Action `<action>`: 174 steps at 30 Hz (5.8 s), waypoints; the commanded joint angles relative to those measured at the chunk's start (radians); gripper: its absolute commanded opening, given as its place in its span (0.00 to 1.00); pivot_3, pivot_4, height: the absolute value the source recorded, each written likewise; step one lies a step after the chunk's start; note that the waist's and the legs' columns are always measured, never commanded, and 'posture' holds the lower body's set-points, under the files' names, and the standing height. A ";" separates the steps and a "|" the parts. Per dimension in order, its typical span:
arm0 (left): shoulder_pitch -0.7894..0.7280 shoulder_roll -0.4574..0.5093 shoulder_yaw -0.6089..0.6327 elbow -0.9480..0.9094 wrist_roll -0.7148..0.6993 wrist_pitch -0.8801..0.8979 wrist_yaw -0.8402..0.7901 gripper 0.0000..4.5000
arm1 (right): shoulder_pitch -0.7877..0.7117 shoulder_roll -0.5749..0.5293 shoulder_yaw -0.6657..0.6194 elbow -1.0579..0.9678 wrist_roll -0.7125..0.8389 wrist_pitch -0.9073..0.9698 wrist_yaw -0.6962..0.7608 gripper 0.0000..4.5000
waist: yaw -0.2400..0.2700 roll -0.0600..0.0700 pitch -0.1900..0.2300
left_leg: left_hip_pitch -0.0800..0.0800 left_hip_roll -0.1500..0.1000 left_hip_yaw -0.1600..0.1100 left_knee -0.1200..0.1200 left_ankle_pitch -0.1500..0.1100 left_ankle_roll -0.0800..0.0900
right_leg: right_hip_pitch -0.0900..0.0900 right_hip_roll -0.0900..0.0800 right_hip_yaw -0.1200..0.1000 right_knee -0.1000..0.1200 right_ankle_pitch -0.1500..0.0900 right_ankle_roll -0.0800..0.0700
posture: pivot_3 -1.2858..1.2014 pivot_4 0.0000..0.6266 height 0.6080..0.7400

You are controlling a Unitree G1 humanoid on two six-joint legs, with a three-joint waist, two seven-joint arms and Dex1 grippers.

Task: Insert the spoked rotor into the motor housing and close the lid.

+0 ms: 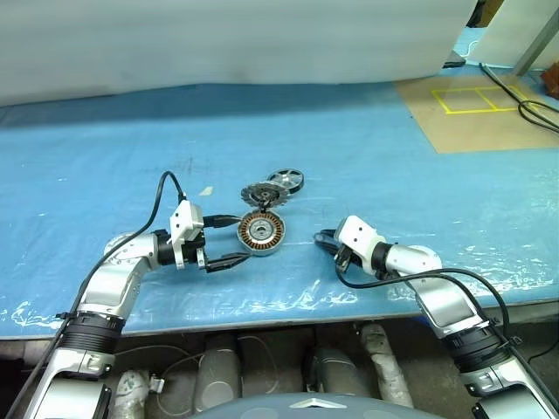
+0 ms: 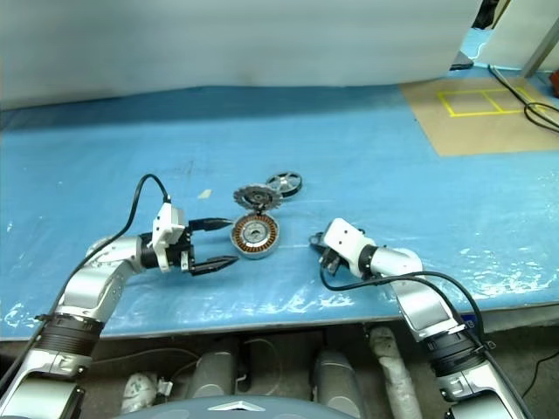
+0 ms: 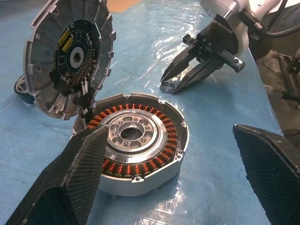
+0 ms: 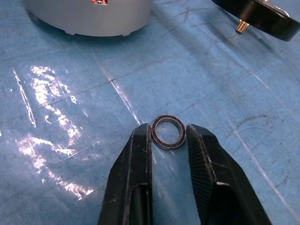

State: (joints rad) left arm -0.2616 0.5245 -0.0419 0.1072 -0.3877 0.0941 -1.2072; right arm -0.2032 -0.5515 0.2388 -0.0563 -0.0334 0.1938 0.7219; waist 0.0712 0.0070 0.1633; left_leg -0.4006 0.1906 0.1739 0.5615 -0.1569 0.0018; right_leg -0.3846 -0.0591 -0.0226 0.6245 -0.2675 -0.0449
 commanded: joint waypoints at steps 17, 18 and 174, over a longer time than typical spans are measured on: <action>0.005 0.011 0.014 -0.020 -0.002 -0.015 0.009 1.00 | -0.156 0.097 -0.097 -0.218 0.289 0.358 0.071 0.15 | 0.000 0.000 0.000 | -0.001 0.000 0.000 0.000 0.000 0.000 | -0.001 0.000 0.000 0.000 0.000 0.000 | 0.52 0.24 1.00; 0.006 0.012 0.014 -0.020 -0.001 -0.017 0.008 1.00 | -0.166 0.099 -0.092 -0.220 0.300 0.371 0.078 0.15 | 0.001 0.000 0.000 | -0.001 0.000 0.000 0.000 0.000 0.000 | -0.001 0.000 0.000 0.000 0.000 0.000 | 0.52 0.24 1.00; 0.020 0.007 0.009 0.023 0.030 -0.077 0.042 1.00 | -0.400 0.259 0.110 0.257 0.071 0.007 0.278 0.01 | -0.002 0.000 0.000 | -0.004 0.001 0.000 -0.001 0.002 -0.004 | -0.004 0.000 0.000 0.000 0.000 0.000 | 0.52 0.24 1.00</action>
State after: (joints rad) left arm -0.2341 0.5277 -0.0410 0.1473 -0.3509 0.0301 -1.1581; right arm -0.5924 -0.3004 0.3615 0.2245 0.0212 0.2045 1.0057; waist 0.0696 0.0066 0.1635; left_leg -0.4049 0.1912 0.1743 0.5606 -0.1547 -0.0018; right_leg -0.3889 -0.0589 -0.0226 0.6245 -0.2676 -0.0452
